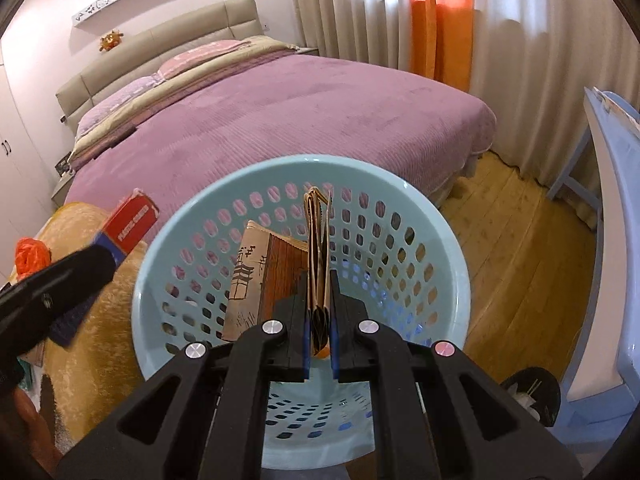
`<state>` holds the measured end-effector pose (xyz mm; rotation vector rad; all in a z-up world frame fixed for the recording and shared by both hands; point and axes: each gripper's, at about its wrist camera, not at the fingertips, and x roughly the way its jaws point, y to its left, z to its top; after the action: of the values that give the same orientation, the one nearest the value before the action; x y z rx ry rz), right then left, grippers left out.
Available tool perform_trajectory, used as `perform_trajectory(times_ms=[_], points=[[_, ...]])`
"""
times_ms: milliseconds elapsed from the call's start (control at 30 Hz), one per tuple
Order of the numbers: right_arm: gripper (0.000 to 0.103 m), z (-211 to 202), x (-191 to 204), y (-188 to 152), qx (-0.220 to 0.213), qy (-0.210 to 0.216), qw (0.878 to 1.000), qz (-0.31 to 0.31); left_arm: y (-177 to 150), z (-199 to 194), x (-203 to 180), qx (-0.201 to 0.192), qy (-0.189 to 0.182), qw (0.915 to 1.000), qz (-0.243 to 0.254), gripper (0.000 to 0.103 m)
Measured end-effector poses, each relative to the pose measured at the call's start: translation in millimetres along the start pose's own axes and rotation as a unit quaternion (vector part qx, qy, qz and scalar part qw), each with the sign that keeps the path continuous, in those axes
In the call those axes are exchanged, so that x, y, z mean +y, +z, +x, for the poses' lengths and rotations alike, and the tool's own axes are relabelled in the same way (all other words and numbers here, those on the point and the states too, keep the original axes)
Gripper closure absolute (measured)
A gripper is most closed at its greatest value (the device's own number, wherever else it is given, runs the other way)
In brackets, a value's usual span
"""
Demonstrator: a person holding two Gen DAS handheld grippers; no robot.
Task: Collect trash
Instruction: 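Carry the card box and booklet to the wastebasket and release both, then grasp the pink bottle with the left gripper while the right grasps the clear bottle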
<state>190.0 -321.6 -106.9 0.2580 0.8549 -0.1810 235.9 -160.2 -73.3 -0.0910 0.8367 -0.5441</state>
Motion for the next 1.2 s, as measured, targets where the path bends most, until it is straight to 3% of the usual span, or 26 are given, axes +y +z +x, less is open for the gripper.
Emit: perform_trajectory(times_ms=[67,100,167,233,467,767,900,1033,1100,1200], points=[[0.095,2,-1,-1,0.005,0.0,1.0,-0.002,1,1,-1,0.0,-0.008,1.0,-0.003,0.03],[0.091,2,-1,-1,0.007,0.002,1.0,-0.001,1,-1,-1,0.0,-0.009,0.9999,-0.004,0.021],[0.08,0,-6,0,0.006,0.008,1.0,0.006,-1,-9,1,-0.008,-0.009,0.9999,-0.006,0.016],[0.056,-6,-10,-1,-0.001,0.01,1.0,0.012,-4,-20,3,-0.012,-0.018,0.9997,-0.009,0.016],[0.055,-47,2,-4,-0.037,0.03,0.999,-0.004,-17,-90,3,-0.07,-0.017,0.9974,0.006,0.014],[0.055,-122,70,-15,-0.095,0.093,0.988,-0.075,-39,-194,23,-0.151,0.008,0.9885,-0.007,0.014],[0.055,-146,108,-27,-0.107,0.139,0.978,-0.113,-57,-235,47,-0.172,0.04,0.984,-0.022,0.014],[0.055,-160,153,-45,-0.105,0.184,0.966,-0.147,-79,-270,80,-0.182,0.101,0.977,-0.047,0.014],[0.055,-162,174,-55,-0.101,0.203,0.96,-0.163,-93,-282,103,-0.174,0.147,0.9715,-0.065,0.014],[0.055,-161,207,-73,-0.085,0.228,0.953,-0.183,-110,-292,138,-0.153,0.187,0.9652,-0.1,0.014]])
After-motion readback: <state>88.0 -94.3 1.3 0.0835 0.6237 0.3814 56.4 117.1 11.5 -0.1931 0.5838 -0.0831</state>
